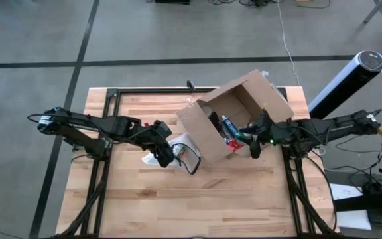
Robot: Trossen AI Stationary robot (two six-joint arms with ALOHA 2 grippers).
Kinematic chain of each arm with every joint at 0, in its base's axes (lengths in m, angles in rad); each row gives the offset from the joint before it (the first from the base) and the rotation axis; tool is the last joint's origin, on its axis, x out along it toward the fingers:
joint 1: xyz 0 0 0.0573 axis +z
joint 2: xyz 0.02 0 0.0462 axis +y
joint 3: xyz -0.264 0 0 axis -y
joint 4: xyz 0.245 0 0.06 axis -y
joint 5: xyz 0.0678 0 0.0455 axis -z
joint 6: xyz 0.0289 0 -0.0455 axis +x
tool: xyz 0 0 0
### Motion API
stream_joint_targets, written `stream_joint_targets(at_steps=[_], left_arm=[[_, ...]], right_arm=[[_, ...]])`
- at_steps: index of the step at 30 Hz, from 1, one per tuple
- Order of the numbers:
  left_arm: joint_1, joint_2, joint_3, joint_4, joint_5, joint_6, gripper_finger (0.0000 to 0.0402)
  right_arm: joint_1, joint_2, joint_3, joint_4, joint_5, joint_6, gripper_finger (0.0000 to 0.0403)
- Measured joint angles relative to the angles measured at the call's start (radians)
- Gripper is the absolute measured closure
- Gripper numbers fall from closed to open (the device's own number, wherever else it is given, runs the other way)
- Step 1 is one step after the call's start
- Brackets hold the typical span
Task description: Unpack boxes
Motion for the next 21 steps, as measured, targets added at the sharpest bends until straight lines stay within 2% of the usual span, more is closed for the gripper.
stream_joint_targets(at_steps=[6, 12, 17, 21], left_arm=[[0.000, 0.000, 0.000, 0.000, 0.000, -0.013, 0.0402], [0.000, 0.000, 0.000, 0.000, 0.000, -0.022, 0.0402], [0.000, 0.000, 0.000, 0.000, 0.000, -0.023, 0.0402], [0.000, 0.000, 0.000, 0.000, 0.000, -0.023, 0.0402]], right_arm=[[-0.216, 0.057, 0.005, -0.002, -0.116, -0.015, 0.0249], [-0.402, 0.115, 0.046, -0.001, -0.245, -0.045, 0.0230], [-0.494, 0.168, 0.086, -0.004, -0.311, -0.120, 0.0220], [-0.509, 0.247, 0.088, -0.100, -0.344, -0.178, 0.0220]])
